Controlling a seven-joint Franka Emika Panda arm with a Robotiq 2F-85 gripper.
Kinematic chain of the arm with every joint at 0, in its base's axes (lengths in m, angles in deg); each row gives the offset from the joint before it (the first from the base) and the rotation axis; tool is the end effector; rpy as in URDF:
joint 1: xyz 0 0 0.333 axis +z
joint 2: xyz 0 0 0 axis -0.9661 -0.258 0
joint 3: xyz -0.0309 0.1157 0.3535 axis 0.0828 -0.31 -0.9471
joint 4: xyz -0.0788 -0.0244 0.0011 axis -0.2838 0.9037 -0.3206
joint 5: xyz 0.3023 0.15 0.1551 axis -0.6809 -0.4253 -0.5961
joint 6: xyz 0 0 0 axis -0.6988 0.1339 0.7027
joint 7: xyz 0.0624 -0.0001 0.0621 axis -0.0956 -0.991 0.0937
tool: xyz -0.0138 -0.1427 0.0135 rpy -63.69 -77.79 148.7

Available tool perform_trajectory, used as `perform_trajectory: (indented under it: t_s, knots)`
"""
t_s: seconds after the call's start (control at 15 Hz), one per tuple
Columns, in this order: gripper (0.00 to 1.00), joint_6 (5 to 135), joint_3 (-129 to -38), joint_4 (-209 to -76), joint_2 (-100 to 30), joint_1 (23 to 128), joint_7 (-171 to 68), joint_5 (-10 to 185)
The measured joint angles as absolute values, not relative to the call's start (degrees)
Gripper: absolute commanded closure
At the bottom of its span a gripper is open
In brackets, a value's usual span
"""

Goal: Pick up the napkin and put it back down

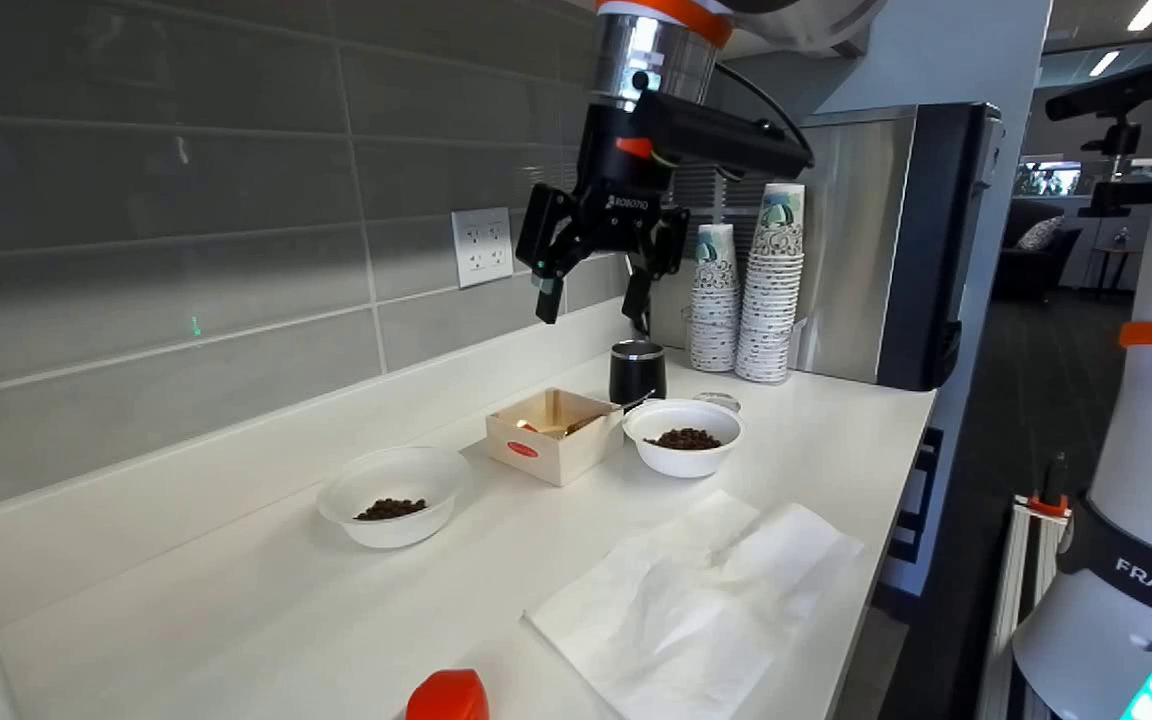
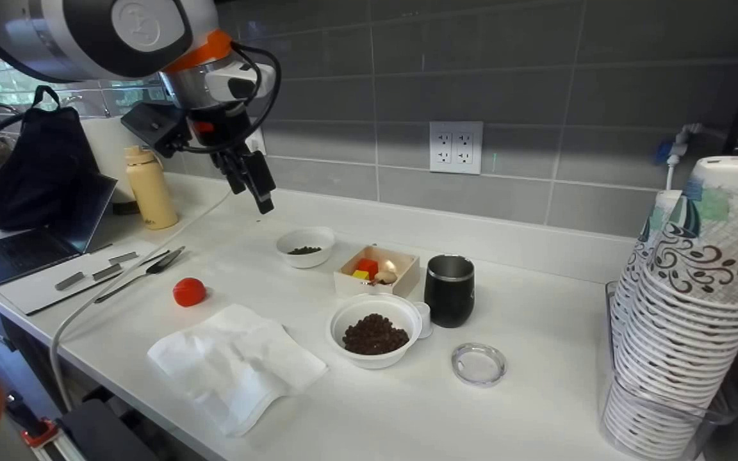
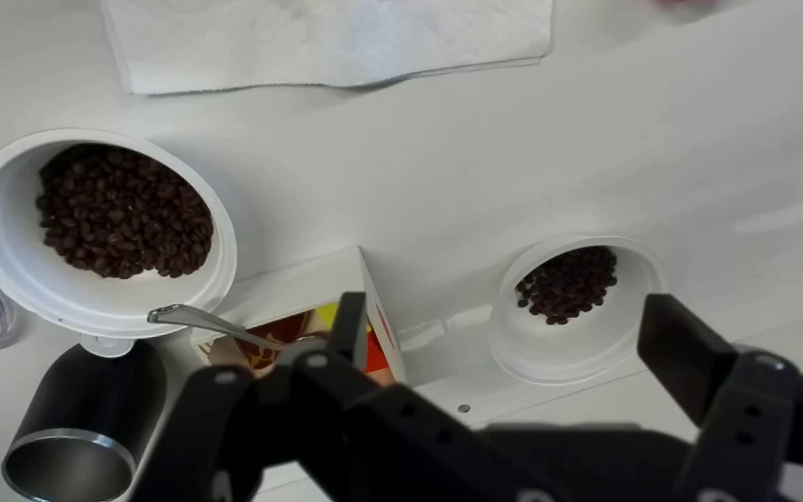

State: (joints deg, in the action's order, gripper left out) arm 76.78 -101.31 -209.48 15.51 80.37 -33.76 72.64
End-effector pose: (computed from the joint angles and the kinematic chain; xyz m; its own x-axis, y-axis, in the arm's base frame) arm 0.3097 0.1108 0.4285 0.9437 -0.2295 0.2381 -0.2014 -0.9700 -0.1364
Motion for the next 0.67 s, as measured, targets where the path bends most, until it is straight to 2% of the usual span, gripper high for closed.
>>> perform_trajectory:
  t_s: [0.67]
  knots:
    - [0.0, 76.82, -101.35, -209.48, 7.97, 81.92, -33.76, 72.59]
